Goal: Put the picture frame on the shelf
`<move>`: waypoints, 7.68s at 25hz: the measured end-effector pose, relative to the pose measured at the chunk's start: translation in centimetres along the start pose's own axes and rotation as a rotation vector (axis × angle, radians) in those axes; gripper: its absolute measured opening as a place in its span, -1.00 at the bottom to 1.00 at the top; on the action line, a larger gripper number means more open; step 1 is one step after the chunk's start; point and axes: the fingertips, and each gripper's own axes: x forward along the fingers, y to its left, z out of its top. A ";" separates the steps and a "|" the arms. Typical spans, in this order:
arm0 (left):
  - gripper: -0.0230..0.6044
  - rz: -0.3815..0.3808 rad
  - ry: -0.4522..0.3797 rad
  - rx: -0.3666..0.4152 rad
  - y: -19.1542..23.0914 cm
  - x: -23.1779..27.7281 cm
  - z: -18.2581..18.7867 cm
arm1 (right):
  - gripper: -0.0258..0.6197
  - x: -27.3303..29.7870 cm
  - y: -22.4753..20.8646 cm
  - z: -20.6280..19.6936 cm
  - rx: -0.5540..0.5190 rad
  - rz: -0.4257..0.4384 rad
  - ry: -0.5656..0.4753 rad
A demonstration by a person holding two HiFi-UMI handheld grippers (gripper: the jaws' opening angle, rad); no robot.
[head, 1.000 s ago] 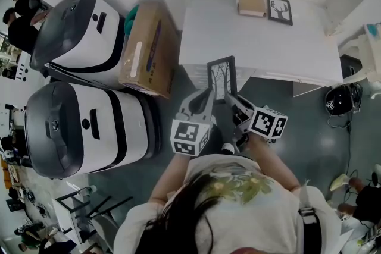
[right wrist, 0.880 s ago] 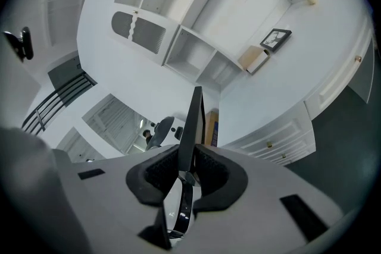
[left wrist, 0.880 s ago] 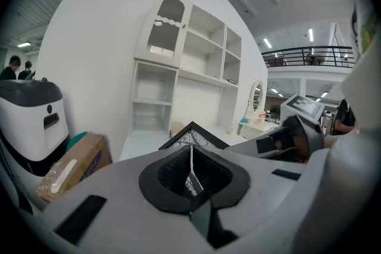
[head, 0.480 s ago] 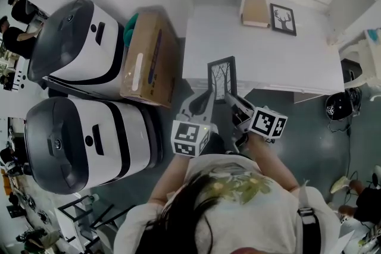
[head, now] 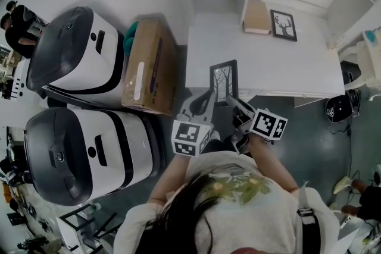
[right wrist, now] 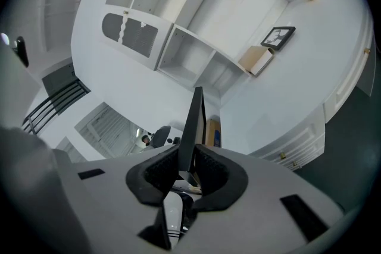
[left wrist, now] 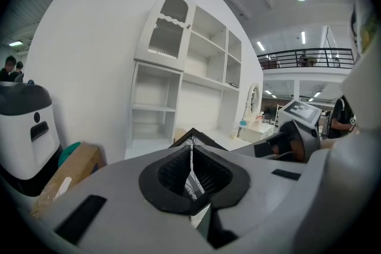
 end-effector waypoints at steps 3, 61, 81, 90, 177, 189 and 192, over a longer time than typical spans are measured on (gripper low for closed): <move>-0.80 -0.008 0.003 -0.002 0.2 0.3 -0.2 | -0.65 0.2 -0.1 -0.1 0.006 -0.003 -0.001; -0.80 -0.055 0.101 -0.012 7.8 15.7 2.7 | -0.65 12.4 -7.5 13.0 -0.314 -0.232 0.047; -0.83 -0.037 0.123 -0.048 11.2 19.7 3.4 | -0.65 17.7 -9.6 16.0 -0.415 -0.275 0.115; -0.83 -0.033 0.143 -0.070 12.2 21.4 3.5 | -0.65 19.7 -10.4 17.4 -0.454 -0.285 0.146; -0.83 -0.067 0.258 -0.106 18.1 29.4 1.1 | -0.65 32.6 -18.3 21.2 -0.620 -0.436 0.243; -0.83 -0.063 0.261 -0.105 18.5 29.6 1.2 | -0.65 33.2 -18.9 21.8 -0.654 -0.462 0.225; -0.83 -0.060 0.257 -0.107 18.7 29.6 1.2 | -0.65 33.3 -18.9 21.9 -0.659 -0.467 0.224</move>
